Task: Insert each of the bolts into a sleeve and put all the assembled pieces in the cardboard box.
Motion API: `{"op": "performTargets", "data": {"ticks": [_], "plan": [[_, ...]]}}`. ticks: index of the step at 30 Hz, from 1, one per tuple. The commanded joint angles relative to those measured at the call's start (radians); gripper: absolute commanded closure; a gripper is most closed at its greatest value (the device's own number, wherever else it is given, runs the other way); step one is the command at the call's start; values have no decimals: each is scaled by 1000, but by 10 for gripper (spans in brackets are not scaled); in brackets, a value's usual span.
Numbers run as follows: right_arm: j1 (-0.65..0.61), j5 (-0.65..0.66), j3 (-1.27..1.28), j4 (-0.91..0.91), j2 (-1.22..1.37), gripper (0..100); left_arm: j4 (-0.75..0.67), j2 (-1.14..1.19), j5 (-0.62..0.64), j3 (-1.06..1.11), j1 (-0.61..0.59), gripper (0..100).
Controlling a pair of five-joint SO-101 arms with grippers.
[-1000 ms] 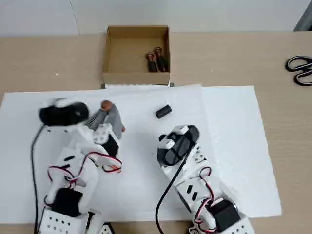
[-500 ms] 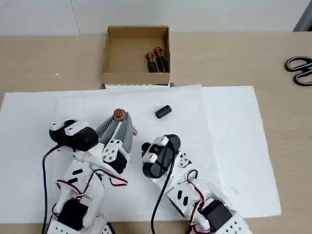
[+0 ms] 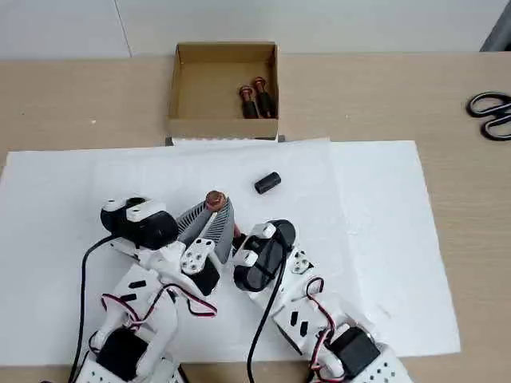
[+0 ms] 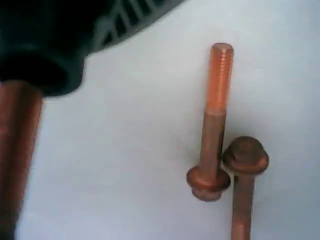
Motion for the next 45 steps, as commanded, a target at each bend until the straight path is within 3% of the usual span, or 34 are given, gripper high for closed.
{"op": "performTargets", "data": {"ticks": [1, 13, 39, 45], "plan": [[-2, 11, -28, -31, -12, 996, 0, -14, 9, -62, 3, 994], [30, 11, -34, -31, -12, 996, 109, -12, 77, -125, 8, 994], [-25, 11, -68, -28, -10, 996, 110, -9, 74, -120, 8, 994], [-25, 11, -106, -27, -10, 996, 210, -11, 72, -122, 9, 994]]}}
